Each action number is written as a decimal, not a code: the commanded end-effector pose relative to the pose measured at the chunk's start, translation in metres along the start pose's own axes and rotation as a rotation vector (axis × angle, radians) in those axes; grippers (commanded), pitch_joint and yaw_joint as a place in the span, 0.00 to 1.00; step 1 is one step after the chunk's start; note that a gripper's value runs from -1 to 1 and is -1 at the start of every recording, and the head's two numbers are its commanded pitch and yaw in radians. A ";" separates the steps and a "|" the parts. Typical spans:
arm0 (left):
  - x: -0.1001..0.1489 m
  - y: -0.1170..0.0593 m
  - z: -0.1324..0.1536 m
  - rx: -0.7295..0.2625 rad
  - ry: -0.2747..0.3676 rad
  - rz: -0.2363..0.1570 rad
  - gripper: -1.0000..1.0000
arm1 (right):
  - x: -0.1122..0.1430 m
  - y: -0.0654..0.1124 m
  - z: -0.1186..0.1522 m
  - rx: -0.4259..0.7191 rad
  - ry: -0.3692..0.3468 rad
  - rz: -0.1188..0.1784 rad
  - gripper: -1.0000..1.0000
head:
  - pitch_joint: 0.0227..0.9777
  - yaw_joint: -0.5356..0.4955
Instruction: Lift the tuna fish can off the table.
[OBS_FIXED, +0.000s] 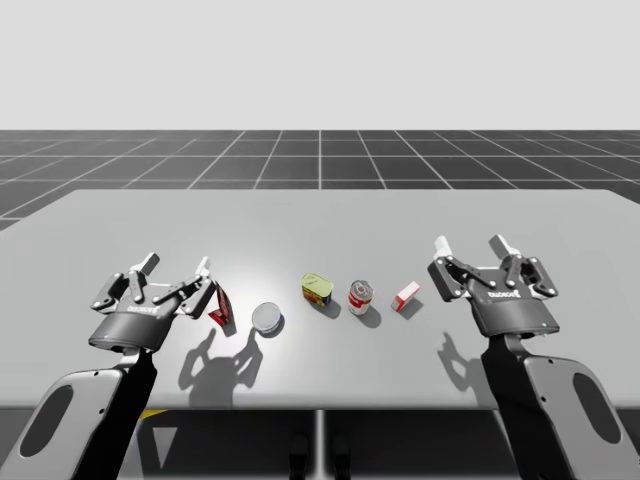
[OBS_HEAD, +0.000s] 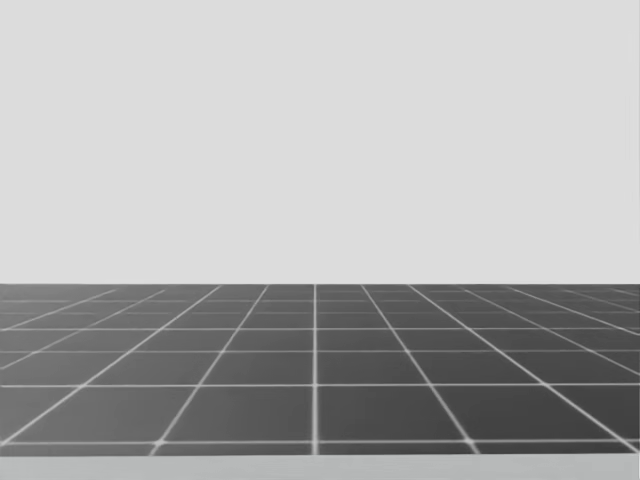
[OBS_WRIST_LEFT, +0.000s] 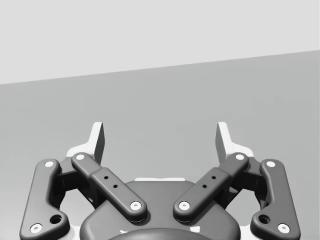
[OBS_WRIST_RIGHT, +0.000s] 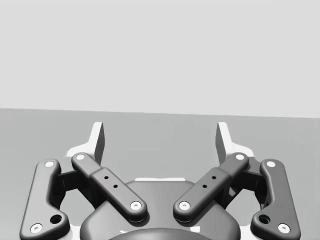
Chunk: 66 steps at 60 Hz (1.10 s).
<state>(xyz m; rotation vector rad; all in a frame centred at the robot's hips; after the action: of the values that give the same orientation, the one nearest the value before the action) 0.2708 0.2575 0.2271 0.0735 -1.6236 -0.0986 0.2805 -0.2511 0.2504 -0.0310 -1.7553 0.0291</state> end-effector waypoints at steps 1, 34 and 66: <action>0.000 0.000 0.000 -0.001 0.000 -0.002 0.00 | 0.000 0.000 0.001 -0.063 -0.017 -0.004 0.00 | 0.03 0.51; 0.000 0.001 0.000 0.001 0.004 -0.005 0.00 | -0.004 0.001 -0.002 0.002 0.035 -0.012 0.00 | 0.50 0.53; -0.001 0.000 0.000 -0.015 0.015 -0.007 0.00 | -0.007 0.008 -0.001 0.025 0.059 0.006 0.00 | 0.87 0.72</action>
<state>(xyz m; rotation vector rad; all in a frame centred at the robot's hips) 0.2711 0.2590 0.2267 0.0750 -1.6101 -0.1129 0.2829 -0.2460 0.2454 -0.0218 -1.7044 0.0448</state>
